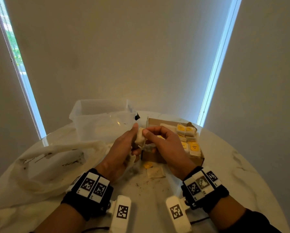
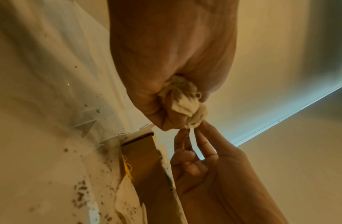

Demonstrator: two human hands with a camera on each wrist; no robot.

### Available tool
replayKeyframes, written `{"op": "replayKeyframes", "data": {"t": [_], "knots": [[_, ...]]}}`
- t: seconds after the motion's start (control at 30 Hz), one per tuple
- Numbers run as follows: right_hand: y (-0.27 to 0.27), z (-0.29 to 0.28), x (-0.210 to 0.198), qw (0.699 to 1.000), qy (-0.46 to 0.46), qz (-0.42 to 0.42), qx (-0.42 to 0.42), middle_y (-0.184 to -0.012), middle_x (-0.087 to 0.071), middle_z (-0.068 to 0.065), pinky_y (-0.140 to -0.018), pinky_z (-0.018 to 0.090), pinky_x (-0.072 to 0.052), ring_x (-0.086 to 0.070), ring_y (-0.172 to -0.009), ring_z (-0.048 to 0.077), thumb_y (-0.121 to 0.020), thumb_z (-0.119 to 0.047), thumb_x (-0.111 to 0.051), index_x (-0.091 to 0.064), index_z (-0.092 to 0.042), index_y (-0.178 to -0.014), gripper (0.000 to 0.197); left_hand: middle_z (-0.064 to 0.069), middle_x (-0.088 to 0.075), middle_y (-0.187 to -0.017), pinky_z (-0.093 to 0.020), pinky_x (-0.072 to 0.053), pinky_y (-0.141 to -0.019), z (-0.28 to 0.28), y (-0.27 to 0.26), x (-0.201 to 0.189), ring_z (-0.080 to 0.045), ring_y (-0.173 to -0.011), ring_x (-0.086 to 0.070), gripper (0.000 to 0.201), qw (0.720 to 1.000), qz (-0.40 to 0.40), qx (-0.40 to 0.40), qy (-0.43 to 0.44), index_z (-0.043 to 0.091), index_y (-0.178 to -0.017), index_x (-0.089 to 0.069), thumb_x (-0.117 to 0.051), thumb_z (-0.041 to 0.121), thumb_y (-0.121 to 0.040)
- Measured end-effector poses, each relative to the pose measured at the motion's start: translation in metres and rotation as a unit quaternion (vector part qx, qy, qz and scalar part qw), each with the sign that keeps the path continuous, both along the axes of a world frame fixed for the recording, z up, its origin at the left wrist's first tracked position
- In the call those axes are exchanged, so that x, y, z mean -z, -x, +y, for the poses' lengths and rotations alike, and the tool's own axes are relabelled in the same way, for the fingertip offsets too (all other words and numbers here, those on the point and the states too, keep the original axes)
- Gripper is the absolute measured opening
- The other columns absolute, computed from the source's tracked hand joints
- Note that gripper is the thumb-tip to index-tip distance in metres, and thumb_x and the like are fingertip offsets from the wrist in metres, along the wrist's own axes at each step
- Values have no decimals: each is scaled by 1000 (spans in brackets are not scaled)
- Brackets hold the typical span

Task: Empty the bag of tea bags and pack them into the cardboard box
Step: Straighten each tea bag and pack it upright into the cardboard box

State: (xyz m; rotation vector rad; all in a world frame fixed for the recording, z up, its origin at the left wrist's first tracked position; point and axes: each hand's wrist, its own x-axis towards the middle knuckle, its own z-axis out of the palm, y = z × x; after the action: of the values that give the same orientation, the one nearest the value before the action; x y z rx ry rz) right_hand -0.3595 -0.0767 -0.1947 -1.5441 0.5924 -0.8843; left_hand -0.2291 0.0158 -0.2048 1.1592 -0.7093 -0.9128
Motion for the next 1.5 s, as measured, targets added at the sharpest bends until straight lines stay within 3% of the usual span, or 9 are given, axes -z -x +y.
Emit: {"op": "replayKeyframes", "data": {"t": [0.17,0.3,0.37,0.53,0.7,0.93,1.1,1.27,1.5], "knots": [[-1,2,-2,1000,-3,-16,16,-99,-80,-2,-62,20,-55,-72,-80,5,-99,-31,-75,-76,-22,-114,17,-5,-55,-74,-25,-38,-45,-4,-5,5,-12,-52,-42,46,999,41,-32,2,-1,-122,-66,-58,42,-107],[1,0,-3,999,-8,-14,31,-91,-78,-4,-60,19,-52,-67,-73,7,-99,-32,-75,-76,-22,-114,19,-4,-62,-79,-25,-38,-42,-6,-7,9,-12,-48,-42,28,997,45,-63,-1,6,-126,-58,-61,26,-107],[2,-2,-4,999,-32,-7,19,-82,-73,-6,-58,20,-50,-59,-69,7,-97,-32,-77,-80,-22,-111,17,-6,-61,-83,-26,-38,-42,-6,-7,7,-12,-49,-42,24,997,39,-64,2,16,-127,-57,-61,29,-107],[8,-9,-13,996,-84,-3,-32,-65,-48,-2,-50,24,-36,-41,-56,9,-89,-33,-84,-84,-14,-101,22,1,-46,-71,-24,-33,-47,-2,-5,4,-11,-52,-36,36,999,15,-25,15,15,-108,-62,-57,51,-106],[17,-15,-25,996,-74,19,-47,-63,-40,1,-52,28,-32,-35,-54,12,-86,-35,-86,-80,-28,-66,23,4,-39,-67,-25,-33,-48,0,-4,2,-11,-53,-32,50,999,4,-29,27,16,-119,-69,-56,62,-103],[14,-15,-19,998,-45,15,-51,-61,-48,0,-51,25,-37,-40,-54,11,-90,-35,-83,-85,-18,-100,20,-1,-37,-68,-30,-28,-52,5,-1,-3,-13,-55,-32,43,997,-32,-29,60,20,-94,-71,-65,63,-98],[9,-14,-15,996,-72,-6,-53,-90,-78,3,-62,23,-53,-66,-71,11,-95,-32,-79,-82,-19,-112,22,1,-39,-65,-28,-28,-48,3,-1,1,-12,-53,-32,35,996,-35,-45,65,13,-104,-78,-69,46,-101],[4,-5,-12,994,-79,-39,-66,-113,-82,3,-88,34,-59,-77,-109,19,-101,-29,-71,-75,-16,-124,27,0,-49,-64,-27,-28,-47,0,-6,6,-12,-52,-33,32,996,-30,-54,62,19,-118,-78,-74,42,-96],[9,-5,-22,999,26,-19,-39,-112,-82,-3,-89,36,-65,-78,-105,17,-95,-25,-78,-76,-21,-124,29,-2,-56,-72,-28,-31,-46,-1,-7,7,-9,-50,-36,36,996,-31,-73,48,21,-121,-73,-75,47,-95]]}}
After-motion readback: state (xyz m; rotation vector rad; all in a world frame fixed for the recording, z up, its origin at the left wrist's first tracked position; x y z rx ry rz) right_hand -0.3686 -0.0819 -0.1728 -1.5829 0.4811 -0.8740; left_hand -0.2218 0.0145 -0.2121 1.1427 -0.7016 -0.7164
